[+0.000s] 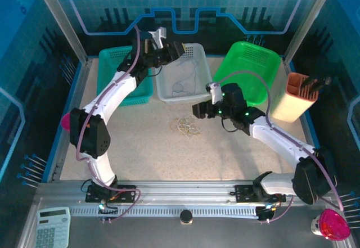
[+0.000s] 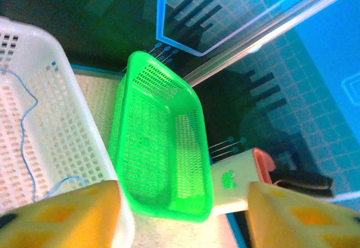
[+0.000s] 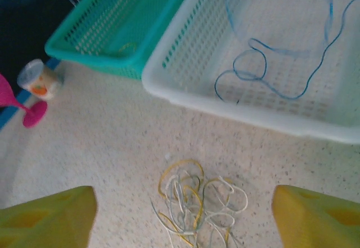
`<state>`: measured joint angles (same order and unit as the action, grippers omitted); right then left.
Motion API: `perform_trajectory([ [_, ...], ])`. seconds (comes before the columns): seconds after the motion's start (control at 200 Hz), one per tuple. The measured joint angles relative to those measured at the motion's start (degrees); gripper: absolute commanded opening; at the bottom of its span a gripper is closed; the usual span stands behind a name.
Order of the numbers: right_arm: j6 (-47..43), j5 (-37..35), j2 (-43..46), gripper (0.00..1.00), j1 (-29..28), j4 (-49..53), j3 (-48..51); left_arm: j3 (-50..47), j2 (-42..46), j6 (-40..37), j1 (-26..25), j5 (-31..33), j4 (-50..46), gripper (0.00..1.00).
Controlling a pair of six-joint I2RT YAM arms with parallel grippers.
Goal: Untangle the cables
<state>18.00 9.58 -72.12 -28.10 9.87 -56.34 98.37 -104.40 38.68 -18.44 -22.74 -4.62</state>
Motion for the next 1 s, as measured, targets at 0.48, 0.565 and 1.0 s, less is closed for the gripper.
perform_trajectory([
  [0.48, 6.7, -8.1, 4.3, 1.00, 3.5, 7.7, -6.7, -1.2, 9.6, -2.6, -0.2, -1.3, -1.9, 0.99],
  [0.565, 7.1, -7.7, 4.1, 1.00, 4.4, 8.5, -6.7, -7.7, 14.8, -1.7, -0.7, -1.1, -0.3, 0.99],
  [1.0, 7.5, 7.9, -12.2, 0.57, 4.7, 8.3, -1.8, -51.0, 41.0, 4.7, -7.3, 8.0, 2.8, 0.99],
])
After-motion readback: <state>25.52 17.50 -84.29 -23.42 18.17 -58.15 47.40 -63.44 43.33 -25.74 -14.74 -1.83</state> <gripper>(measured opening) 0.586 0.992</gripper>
